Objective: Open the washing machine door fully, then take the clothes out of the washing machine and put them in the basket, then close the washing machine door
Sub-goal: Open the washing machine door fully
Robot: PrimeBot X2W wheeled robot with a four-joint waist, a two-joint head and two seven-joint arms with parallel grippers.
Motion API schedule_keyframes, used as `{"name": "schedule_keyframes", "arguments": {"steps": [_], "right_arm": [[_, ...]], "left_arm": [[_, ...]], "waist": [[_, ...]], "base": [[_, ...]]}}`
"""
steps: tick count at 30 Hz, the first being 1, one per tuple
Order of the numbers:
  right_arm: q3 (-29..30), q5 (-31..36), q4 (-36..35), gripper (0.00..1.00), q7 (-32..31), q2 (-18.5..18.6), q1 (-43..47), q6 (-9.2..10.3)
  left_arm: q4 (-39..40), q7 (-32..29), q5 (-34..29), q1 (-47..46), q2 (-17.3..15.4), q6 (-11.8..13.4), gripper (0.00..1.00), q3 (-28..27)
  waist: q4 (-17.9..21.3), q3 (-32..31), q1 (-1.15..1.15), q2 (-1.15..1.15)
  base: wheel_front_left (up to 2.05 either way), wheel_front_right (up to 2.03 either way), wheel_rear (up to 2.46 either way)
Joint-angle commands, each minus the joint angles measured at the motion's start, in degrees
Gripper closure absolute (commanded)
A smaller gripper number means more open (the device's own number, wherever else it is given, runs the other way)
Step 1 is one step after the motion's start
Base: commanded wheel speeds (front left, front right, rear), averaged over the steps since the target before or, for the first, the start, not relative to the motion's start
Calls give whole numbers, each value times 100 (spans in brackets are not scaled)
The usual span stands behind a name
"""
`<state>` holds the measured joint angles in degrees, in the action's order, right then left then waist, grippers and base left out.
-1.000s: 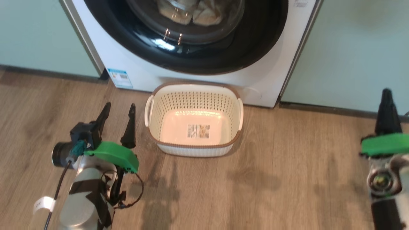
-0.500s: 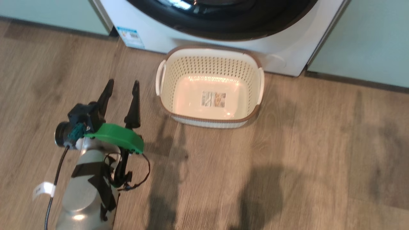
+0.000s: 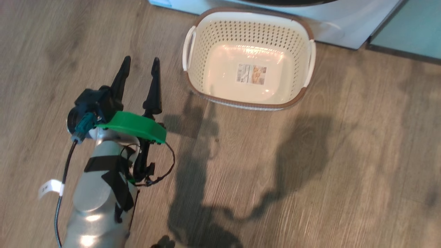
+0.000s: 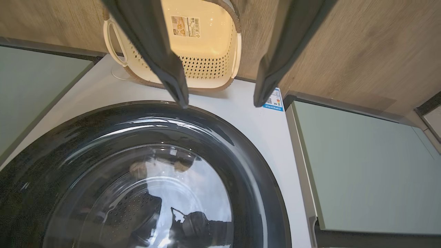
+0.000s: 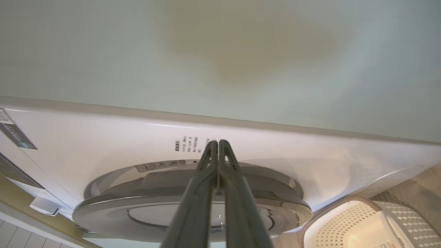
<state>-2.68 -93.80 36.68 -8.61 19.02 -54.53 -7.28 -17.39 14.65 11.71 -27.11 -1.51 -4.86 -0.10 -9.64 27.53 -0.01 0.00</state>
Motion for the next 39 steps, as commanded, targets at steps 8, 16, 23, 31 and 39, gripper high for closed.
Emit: {"name": "schedule_keyframes", "arguments": {"steps": [8,16,23,31,39], "right_arm": [[-146,-5,244,100,-668,-32,-687,-21],[-216,30,509,100,-1029,-137,-1174,-21],[-273,54,727,100,-1344,-255,-1612,-21],[-312,141,873,100,-1464,-372,-1962,-21],[-276,211,968,100,-1408,-447,-2210,-21]], "left_arm": [[458,35,264,-196,-137,123,0,-50],[555,35,393,-264,-137,185,0,62],[618,35,499,-318,-137,241,0,97],[700,35,571,-354,-137,315,0,131],[758,35,588,-358,-137,371,0,146]], "waist": [[-212,436,1,0],[-327,683,1,0],[-441,864,1,0],[-514,1017,1,0],[-547,1138,1,0]], "base": [[0,0,0],[0,0,0],[0,0,0],[0,0,0],[0,0,0]]}}
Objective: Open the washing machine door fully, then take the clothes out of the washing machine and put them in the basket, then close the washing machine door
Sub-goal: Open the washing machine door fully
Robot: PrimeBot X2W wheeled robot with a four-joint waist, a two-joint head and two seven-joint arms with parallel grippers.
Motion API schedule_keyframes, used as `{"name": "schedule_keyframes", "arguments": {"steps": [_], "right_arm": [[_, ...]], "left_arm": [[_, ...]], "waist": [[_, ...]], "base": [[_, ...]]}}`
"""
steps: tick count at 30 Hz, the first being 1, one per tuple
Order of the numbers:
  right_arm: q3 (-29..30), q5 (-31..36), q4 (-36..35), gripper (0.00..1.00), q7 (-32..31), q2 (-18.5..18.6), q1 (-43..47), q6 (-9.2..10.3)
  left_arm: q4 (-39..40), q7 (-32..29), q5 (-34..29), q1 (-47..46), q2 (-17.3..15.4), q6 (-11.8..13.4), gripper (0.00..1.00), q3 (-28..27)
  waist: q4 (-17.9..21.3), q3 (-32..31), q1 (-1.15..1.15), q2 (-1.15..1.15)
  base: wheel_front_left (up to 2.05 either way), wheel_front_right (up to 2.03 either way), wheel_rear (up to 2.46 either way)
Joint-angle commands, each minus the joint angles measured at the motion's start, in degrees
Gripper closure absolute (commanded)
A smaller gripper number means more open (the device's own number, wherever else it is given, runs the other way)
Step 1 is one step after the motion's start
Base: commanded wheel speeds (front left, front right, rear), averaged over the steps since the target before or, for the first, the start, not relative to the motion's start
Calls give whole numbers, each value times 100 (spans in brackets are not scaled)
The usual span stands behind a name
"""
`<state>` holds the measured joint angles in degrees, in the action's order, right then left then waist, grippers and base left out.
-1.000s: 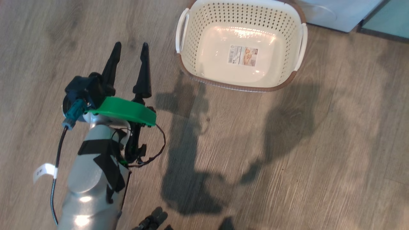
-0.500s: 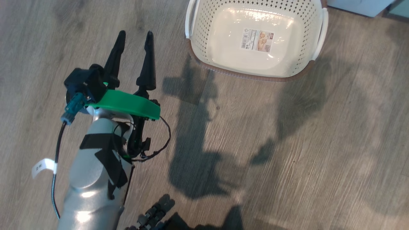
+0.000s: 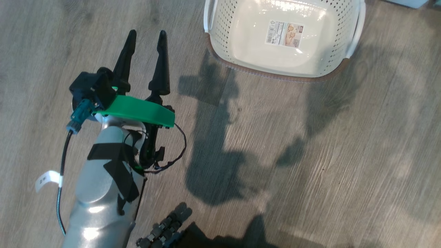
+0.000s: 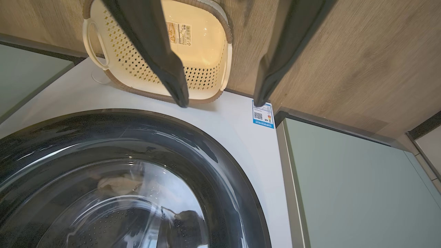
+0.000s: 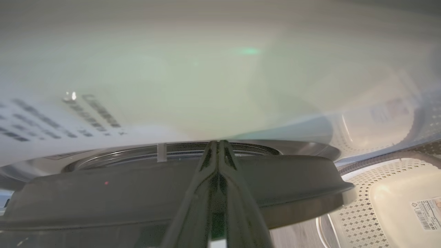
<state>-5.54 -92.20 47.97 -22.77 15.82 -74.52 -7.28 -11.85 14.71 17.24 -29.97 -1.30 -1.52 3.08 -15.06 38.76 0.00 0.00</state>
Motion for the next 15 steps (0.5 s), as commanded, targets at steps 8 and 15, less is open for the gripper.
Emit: {"name": "schedule_keyframes", "arguments": {"steps": [8,15], "right_arm": [[-79,65,-190,100,-316,-192,-275,-21],[-206,70,-207,100,-746,-209,-83,-21]], "left_arm": [[227,29,31,-102,-158,52,0,-202],[191,29,-2,-93,-158,44,0,-272]], "waist": [[-30,71,0,0],[-5,-36,0,0]], "base": [[0,0,0],[0,0,0]]}}
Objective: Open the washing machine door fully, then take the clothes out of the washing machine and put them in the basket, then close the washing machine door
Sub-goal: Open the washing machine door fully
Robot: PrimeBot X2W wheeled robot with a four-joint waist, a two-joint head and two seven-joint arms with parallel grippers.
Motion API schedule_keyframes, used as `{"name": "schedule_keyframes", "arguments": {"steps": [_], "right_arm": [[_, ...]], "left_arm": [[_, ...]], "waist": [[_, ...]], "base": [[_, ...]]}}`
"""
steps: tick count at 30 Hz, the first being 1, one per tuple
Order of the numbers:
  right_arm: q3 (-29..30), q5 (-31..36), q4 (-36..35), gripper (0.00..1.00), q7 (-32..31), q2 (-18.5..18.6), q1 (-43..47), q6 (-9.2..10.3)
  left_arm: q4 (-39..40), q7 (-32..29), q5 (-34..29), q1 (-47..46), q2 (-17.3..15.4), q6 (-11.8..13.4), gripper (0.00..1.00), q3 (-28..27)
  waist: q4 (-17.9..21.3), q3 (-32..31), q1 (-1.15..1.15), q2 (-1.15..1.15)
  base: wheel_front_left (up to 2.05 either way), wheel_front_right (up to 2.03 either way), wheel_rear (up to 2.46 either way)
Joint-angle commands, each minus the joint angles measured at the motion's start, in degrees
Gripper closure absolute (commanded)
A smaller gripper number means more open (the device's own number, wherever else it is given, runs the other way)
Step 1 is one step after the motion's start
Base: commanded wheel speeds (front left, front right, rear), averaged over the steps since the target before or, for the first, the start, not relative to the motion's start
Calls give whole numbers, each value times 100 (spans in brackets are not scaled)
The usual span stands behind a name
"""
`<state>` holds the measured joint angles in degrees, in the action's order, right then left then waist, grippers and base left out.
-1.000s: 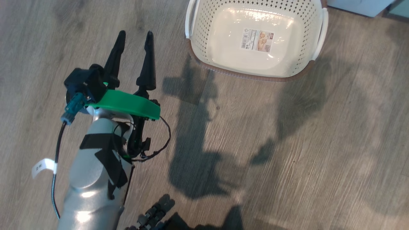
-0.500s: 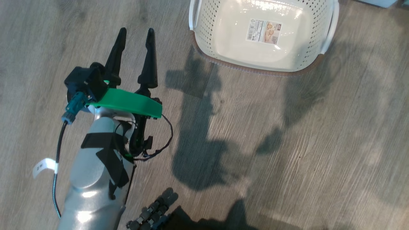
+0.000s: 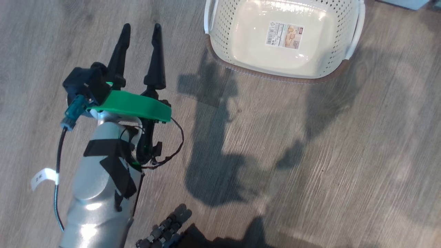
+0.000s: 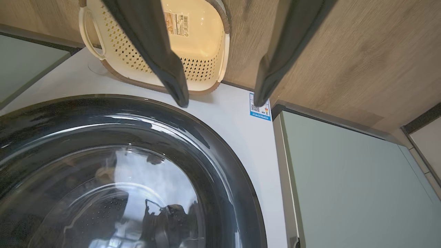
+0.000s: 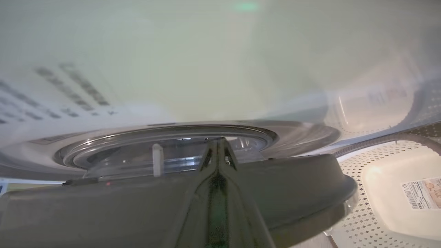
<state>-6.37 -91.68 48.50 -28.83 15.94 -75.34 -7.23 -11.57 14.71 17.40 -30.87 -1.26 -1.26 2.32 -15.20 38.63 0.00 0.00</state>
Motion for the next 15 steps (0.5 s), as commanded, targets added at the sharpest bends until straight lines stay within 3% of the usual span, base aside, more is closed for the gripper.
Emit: {"name": "schedule_keyframes", "arguments": {"steps": [1,15], "right_arm": [[-123,17,-260,100,-140,-221,-1,-25],[-527,165,-305,100,-804,-317,735,-25]], "left_arm": [[164,29,-17,-3,-162,17,0,-196],[33,29,-144,134,-162,-69,0,-317]], "waist": [[9,-23,0,0],[116,-502,0,0]], "base": [[0,0,0],[0,0,0]]}}
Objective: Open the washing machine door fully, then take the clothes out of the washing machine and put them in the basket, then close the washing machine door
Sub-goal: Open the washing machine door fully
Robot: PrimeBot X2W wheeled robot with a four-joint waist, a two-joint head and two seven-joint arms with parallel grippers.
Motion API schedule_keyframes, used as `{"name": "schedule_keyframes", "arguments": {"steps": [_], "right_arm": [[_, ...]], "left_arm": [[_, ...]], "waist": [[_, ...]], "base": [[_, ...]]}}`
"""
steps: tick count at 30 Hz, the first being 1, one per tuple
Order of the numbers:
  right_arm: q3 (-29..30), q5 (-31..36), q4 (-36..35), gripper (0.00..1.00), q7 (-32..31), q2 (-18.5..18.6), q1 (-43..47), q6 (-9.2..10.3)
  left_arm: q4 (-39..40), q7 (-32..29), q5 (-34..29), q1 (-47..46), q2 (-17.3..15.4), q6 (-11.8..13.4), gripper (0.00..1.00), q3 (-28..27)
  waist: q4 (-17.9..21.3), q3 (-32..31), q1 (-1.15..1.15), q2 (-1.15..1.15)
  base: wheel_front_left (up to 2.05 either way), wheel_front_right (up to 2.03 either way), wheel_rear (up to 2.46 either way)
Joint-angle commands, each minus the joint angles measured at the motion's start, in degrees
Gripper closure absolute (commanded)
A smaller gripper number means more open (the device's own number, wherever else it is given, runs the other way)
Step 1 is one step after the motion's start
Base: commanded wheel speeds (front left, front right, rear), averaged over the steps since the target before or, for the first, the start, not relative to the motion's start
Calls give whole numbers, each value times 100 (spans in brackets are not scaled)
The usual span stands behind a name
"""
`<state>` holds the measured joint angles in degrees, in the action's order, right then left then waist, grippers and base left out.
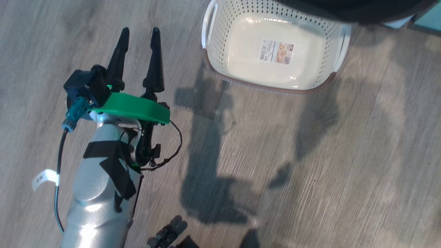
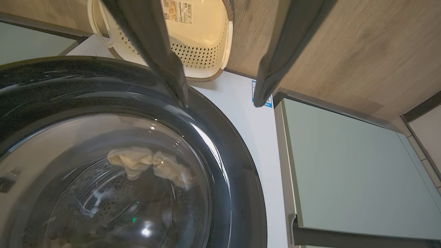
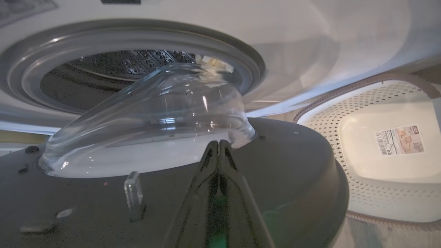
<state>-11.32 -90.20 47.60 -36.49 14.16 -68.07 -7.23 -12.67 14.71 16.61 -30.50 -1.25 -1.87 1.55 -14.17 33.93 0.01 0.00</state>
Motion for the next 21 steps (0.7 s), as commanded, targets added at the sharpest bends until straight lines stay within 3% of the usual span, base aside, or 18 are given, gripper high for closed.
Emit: {"name": "schedule_keyframes", "arguments": {"steps": [1,21], "right_arm": [[-62,26,-219,100,-78,-149,71,-25],[-444,-68,-681,100,-587,-631,1518,-25]], "left_arm": [[128,29,-78,118,-163,-15,0,-253],[-316,29,-446,515,-163,-278,0,-514]], "waist": [[24,-79,-1,0],[163,-1206,-1,0]], "base": [[0,0,0],[0,0,0]]}}
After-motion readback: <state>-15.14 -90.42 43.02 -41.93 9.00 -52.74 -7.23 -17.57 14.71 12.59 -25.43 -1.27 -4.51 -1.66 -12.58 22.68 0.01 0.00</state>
